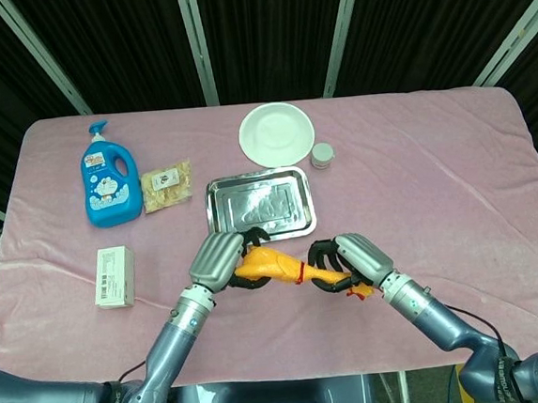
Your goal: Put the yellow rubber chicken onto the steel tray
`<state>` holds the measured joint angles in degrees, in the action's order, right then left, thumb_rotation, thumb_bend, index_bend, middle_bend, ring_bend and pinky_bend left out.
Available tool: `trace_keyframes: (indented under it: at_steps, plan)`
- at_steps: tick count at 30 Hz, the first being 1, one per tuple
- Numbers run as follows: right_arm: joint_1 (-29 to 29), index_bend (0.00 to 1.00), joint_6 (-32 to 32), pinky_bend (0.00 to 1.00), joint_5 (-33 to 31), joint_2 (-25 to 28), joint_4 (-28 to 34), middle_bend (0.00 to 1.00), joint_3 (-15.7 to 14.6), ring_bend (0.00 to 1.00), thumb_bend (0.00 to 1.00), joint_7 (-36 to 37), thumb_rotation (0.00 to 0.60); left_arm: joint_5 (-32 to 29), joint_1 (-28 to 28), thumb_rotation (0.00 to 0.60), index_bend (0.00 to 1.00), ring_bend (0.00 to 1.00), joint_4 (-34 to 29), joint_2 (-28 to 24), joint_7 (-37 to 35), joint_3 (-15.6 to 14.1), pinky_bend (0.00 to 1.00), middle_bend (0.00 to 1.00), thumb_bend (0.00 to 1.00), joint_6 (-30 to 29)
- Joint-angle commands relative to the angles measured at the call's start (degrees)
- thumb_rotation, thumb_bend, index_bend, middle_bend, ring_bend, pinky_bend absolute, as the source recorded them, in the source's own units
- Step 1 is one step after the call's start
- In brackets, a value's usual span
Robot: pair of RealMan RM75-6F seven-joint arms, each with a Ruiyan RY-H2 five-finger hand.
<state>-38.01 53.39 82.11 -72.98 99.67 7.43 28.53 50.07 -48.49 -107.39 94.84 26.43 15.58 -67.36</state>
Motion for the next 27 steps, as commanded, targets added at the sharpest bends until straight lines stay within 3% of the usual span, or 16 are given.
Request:
trace_keyframes:
  at_steps: [1,6,11,21,23,27]
  plan:
    - [-0.1,0.95,-0.2,0.87,-0.2,0.0,-0.2,0.73,0.1,0.75,0.48,0.1,0.6,-0.6,-0.2,0.371,0.17,0.4,-0.5,-0.4,-0.4,0.5,0.59,0.36,0.03,0.6]
    - [-0.1,0.95,-0.3,0.87,-0.4,-0.1,-0.4,0.73,0.2,0.75,0.48,0.3,0.6,-0.8,-0.2,0.369,0.21,0.41,-0.8,-0.7,-1.2,0.9,0.59,0.38,0.03,1.1]
    - [-0.1,0.95,-0.1,0.87,0.1,-0.1,0.1,0.73,0.2,0.75,0.48,0.6,0.6,-1.0,-0.4,0.366,0.26,0.42,-0.4,-0.4,-1.3,0.9,0.59,0.41,0.1,1.0]
    - [-0.2,0.95,-0.2,0.87,-0.4,0.4,0.0,0.73,0.8,0.75,0.5,1.7,0.6,-2.6,-1.2,0.365,0.24,0.42,-1.2,-1.7,1.7,-0.3,0.59,0.4,0.1,1.9]
    - [-0.3,0.95,-0.3,0.87,-0.5,0.3,0.0,0.73,0.9,0.75,0.5,2.0,0.6,-2.9,-1.2,0.379,0.24,0.42,-1.4,-1.8,1.7,-0.2,0.59,0.4,0.12,1.9]
    - [-0.4,0.95,-0.4,0.87,-0.2,0.2,0.1,0.73,0.8,0.75,0.5,2.2,0.6,-2.8,-1.3,0.465,0.29,0.43,-1.1,-1.6,1.6,-0.2,0.6,0.43,0.24,1.5]
